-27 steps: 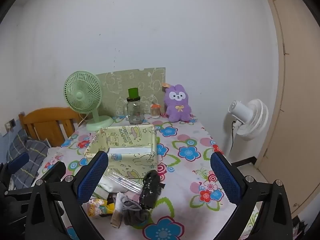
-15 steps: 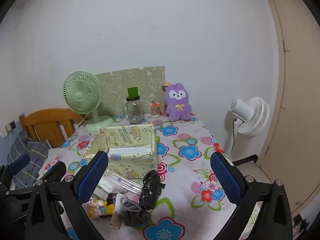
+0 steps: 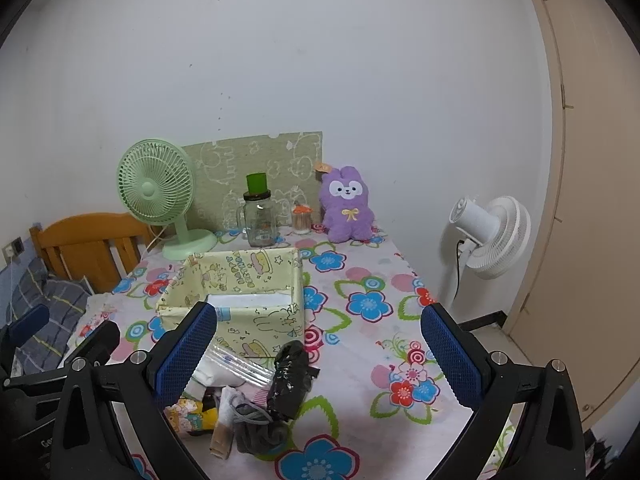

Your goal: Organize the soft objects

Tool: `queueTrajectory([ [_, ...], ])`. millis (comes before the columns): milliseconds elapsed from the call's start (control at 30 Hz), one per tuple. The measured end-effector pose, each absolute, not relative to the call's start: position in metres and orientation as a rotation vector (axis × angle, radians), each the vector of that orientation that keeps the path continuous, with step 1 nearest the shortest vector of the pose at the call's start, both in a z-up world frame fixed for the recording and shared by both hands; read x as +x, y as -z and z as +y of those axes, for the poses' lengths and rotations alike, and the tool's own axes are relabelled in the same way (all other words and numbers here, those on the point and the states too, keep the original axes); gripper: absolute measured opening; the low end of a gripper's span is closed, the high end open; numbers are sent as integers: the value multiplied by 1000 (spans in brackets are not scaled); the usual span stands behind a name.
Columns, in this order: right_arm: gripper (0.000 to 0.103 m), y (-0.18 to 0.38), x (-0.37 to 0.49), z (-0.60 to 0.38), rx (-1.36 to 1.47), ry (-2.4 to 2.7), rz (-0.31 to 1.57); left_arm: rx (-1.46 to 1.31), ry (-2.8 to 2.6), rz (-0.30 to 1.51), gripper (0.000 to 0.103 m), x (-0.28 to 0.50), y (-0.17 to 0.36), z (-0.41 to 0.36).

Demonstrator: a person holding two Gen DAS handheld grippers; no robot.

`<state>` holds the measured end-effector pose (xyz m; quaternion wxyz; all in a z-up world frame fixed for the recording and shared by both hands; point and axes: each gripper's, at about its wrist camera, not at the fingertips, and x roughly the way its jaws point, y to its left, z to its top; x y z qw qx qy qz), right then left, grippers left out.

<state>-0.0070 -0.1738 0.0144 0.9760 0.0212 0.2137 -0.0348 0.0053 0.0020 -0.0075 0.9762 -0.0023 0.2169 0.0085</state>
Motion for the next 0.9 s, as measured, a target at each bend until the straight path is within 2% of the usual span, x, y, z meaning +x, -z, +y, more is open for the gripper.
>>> queueTrajectory([
  [900, 103, -17, -8, -174, 33, 59, 433, -6, -11, 443, 103, 5, 1, 5],
])
